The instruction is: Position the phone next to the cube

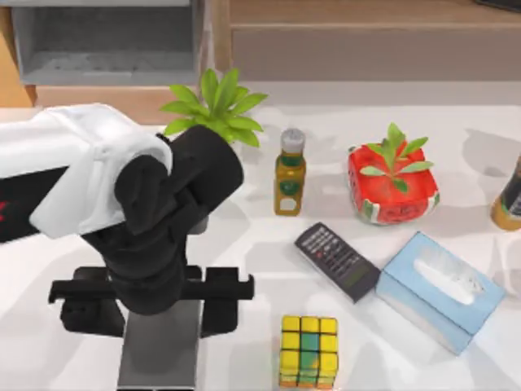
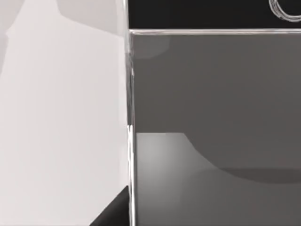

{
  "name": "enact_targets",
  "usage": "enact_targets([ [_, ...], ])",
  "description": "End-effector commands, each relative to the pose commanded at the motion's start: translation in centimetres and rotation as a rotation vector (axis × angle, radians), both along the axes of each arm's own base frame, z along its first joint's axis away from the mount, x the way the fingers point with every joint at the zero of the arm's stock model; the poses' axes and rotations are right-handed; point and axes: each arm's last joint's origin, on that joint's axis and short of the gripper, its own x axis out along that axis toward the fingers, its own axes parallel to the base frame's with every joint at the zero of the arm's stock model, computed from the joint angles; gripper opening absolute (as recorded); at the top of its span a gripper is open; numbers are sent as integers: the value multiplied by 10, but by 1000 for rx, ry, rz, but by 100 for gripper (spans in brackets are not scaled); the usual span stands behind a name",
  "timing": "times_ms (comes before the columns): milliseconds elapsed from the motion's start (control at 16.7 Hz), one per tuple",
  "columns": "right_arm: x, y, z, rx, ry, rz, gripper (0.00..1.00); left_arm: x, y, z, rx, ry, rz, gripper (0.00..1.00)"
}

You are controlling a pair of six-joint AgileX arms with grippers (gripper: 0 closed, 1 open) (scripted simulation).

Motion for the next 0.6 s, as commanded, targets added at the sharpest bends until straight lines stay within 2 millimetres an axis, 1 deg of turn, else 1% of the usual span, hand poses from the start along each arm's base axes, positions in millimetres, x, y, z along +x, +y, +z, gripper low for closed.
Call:
enact_targets([
  [360, 0, 0, 0, 0, 0, 0, 100, -1, -2, 2, -2, -12, 2, 0],
  [600, 0, 0, 0, 0, 0, 0, 100, 0, -1, 0, 1, -6, 7, 0],
])
